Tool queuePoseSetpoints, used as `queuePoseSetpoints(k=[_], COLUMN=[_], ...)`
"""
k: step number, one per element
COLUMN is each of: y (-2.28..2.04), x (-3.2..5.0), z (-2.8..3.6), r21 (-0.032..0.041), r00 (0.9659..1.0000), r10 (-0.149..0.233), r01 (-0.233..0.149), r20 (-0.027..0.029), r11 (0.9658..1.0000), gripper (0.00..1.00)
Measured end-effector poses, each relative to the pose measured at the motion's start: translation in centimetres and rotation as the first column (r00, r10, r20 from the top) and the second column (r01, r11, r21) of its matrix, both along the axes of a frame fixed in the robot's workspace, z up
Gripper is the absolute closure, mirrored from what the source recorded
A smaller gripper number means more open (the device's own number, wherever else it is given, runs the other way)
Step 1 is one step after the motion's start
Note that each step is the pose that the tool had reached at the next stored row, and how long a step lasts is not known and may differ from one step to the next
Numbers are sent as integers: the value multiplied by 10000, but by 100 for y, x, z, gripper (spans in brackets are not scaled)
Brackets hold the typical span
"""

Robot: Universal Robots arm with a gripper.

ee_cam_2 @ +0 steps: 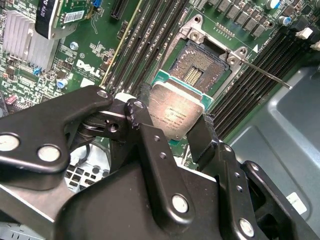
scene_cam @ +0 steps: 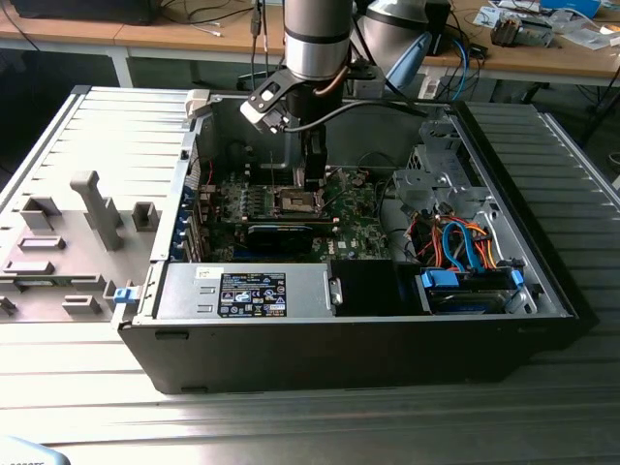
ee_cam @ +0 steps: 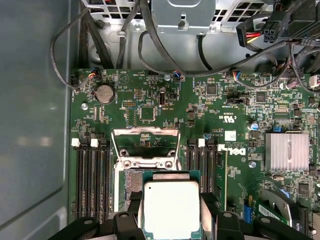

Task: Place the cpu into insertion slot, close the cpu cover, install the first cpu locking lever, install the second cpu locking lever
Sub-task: 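Place the cpu into insertion slot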

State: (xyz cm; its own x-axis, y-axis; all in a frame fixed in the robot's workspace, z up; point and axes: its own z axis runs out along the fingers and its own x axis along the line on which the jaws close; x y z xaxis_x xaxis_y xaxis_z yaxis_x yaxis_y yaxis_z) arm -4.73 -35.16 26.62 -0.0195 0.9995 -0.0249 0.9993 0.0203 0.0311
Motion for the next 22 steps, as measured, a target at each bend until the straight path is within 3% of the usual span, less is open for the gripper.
queuePoseSetpoints(k=[13, 18, 22], y=[5, 24, 66], x=[-15, -39, -47], z=[-50, -73, -93], r21=[1, 0, 0], r00=[10000, 10000, 10000], r10=[0, 15, 46], r01=[0, -15, -46], r20=[0, 0, 0], r11=[10000, 10000, 10000], gripper=[46, 46, 46])
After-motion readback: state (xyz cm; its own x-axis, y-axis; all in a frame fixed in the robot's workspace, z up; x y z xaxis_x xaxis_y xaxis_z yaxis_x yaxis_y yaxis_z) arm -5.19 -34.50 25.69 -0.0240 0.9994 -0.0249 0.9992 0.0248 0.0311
